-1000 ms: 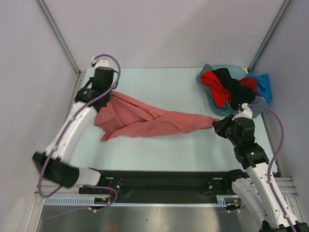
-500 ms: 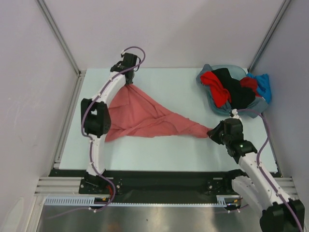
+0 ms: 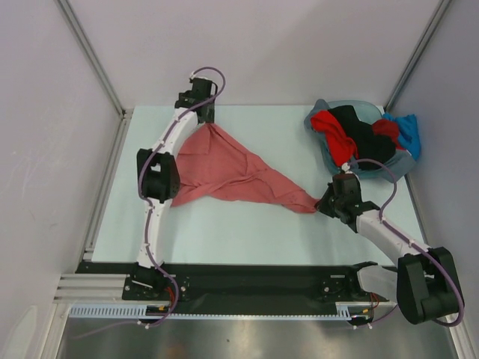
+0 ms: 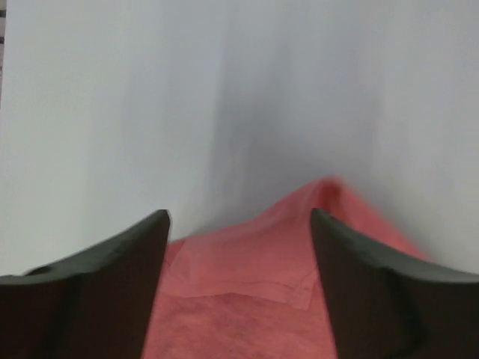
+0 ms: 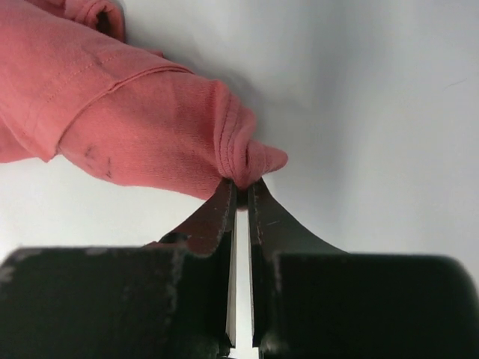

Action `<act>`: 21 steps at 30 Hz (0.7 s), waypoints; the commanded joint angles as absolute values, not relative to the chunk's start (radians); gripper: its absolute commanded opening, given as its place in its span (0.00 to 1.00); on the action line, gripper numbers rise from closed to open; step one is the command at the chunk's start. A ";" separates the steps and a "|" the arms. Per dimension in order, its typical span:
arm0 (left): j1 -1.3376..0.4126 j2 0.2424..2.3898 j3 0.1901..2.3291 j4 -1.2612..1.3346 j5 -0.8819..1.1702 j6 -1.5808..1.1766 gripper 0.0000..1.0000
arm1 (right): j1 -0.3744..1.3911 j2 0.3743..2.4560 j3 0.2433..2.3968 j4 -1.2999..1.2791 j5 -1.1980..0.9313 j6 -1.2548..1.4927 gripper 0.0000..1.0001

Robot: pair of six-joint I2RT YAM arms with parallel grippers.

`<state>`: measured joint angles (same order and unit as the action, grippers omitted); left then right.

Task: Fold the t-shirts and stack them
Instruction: Flatten the tshirt out

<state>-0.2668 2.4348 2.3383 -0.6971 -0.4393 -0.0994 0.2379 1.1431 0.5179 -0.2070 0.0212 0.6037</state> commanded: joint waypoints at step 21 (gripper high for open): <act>0.067 1.247 0.804 -0.565 0.167 -0.758 0.66 | 0.152 1.253 0.989 -0.761 -0.274 0.491 0.94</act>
<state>0.0109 1.2415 0.9554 -0.6987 -0.0719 -0.6216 0.1921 1.2282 0.9405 -0.6682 -0.1879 0.5129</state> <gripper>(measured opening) 0.661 0.944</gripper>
